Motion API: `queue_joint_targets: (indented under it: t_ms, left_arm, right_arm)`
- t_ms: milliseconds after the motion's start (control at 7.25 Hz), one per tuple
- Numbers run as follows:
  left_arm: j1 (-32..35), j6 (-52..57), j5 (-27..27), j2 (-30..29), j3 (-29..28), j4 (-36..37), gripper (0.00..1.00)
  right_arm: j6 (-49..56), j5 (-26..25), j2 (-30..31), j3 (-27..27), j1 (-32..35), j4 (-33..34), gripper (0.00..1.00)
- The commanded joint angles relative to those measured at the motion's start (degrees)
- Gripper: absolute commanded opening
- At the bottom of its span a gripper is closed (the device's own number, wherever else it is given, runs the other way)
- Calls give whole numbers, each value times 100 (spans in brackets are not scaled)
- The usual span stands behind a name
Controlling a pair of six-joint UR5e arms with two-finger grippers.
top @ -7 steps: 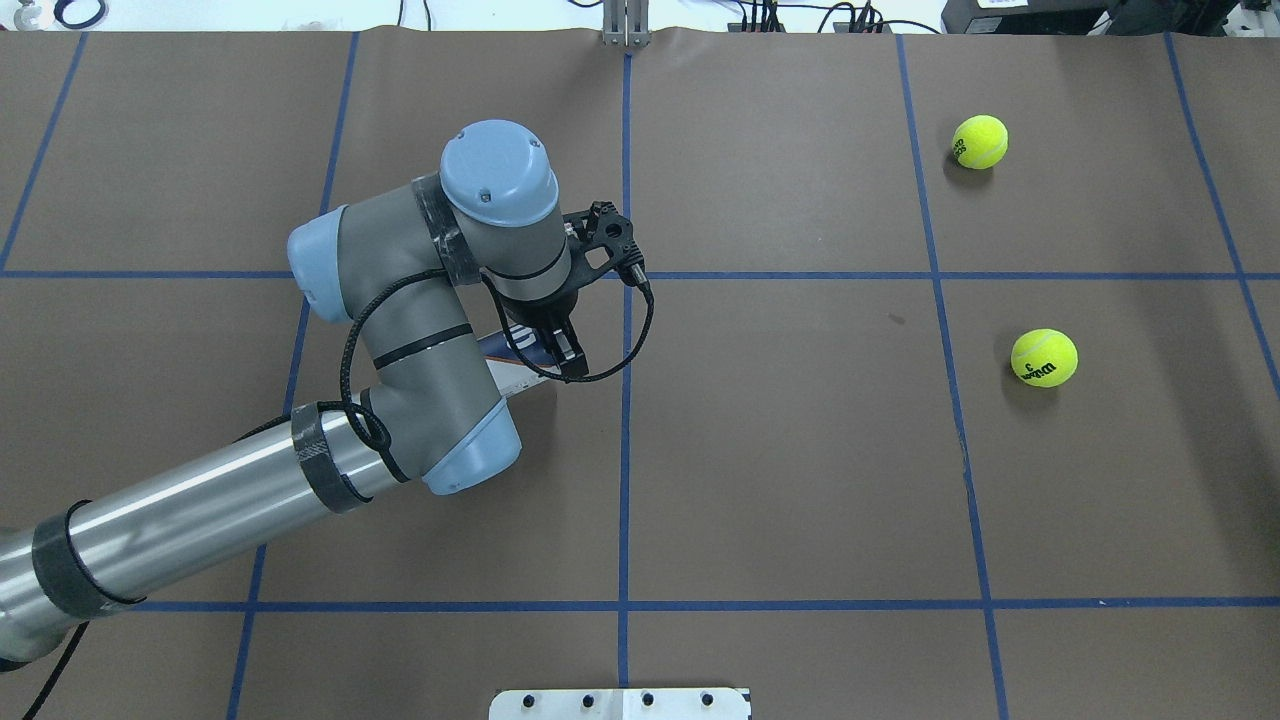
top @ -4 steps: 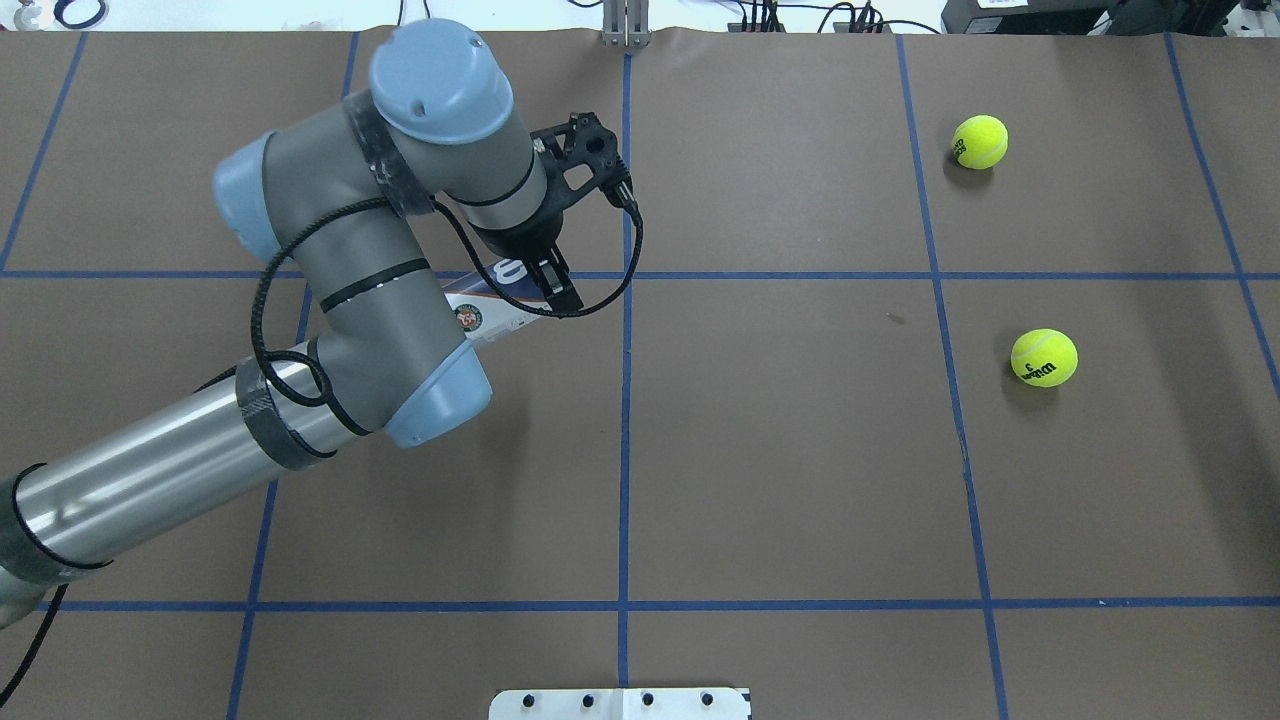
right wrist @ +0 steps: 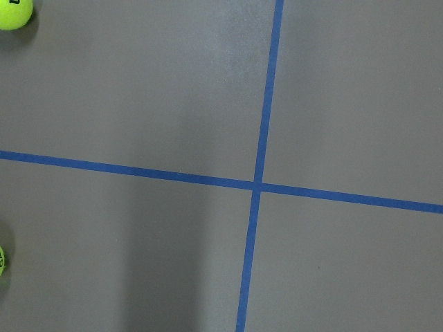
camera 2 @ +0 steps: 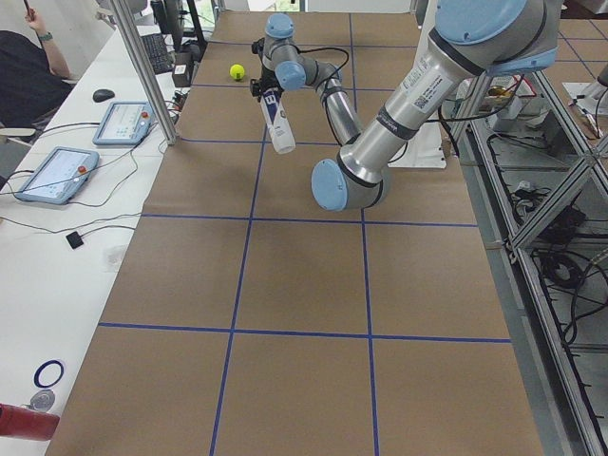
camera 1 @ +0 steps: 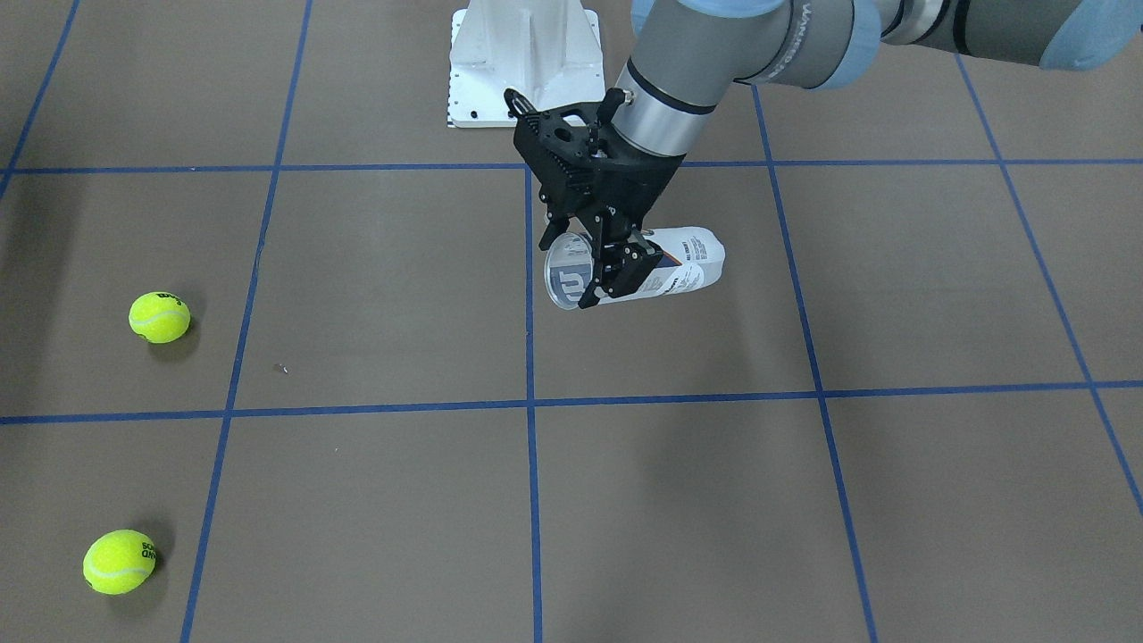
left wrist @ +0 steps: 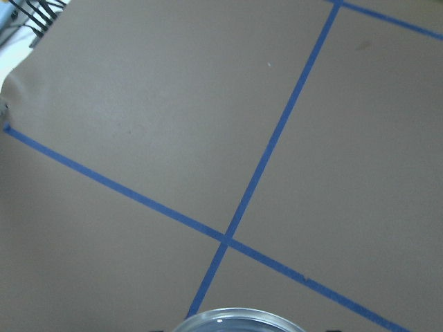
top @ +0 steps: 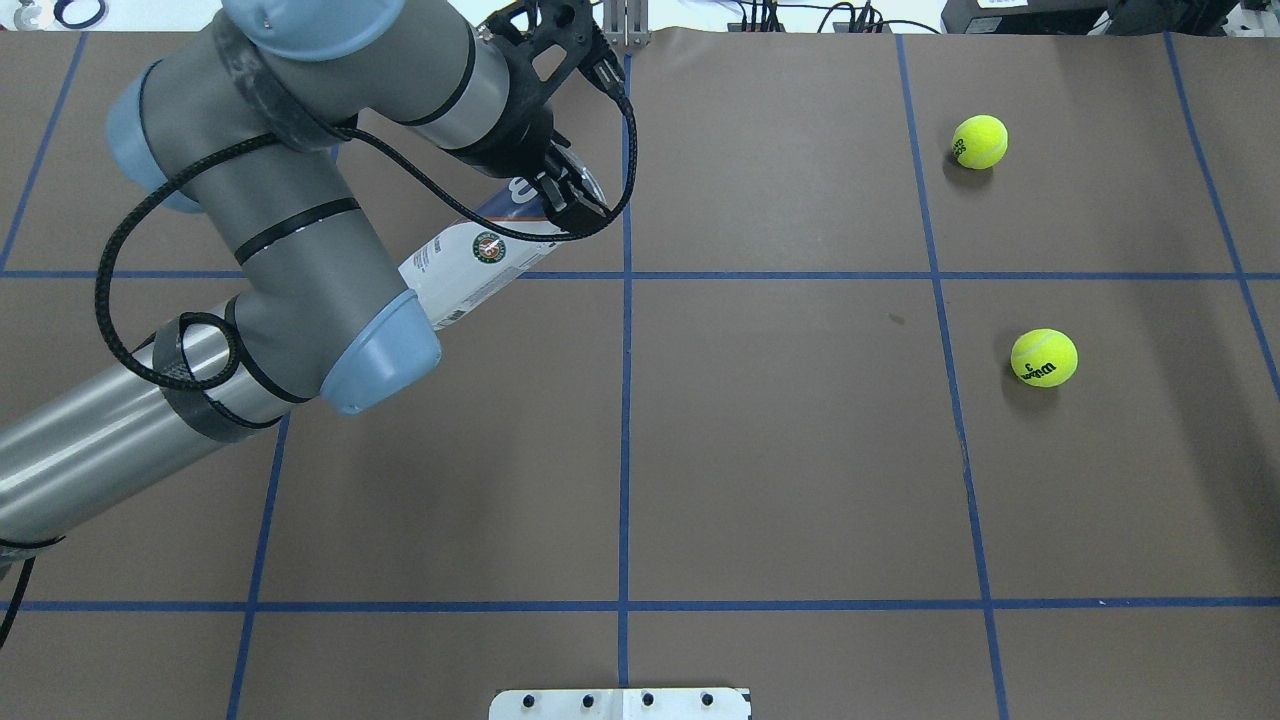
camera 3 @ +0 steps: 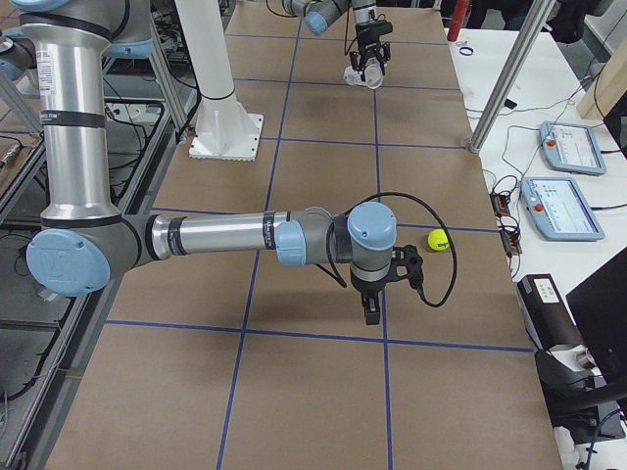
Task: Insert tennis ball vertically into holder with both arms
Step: 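Lift the can with the left gripper and tilt it upright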
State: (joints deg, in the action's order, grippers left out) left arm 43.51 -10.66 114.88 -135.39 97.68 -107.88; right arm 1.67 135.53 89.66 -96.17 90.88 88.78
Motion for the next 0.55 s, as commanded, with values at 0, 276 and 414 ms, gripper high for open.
queue_joint_targets:
  t_ms: [0,276,414]
  left_arm:
    - [-9,-969,-297,529,-47,-2173,66]
    - [-62,-1717,-685,812,-379,-4179,66]
    - [-62,-1947,-695,865,-546,-4945,66]
  right_arm:
    - [0,0,-1,1,0,-1,99]
    - [0,0,-1,1,0,-10,99]
    - [-8,0,-1,1,0,-10,99]
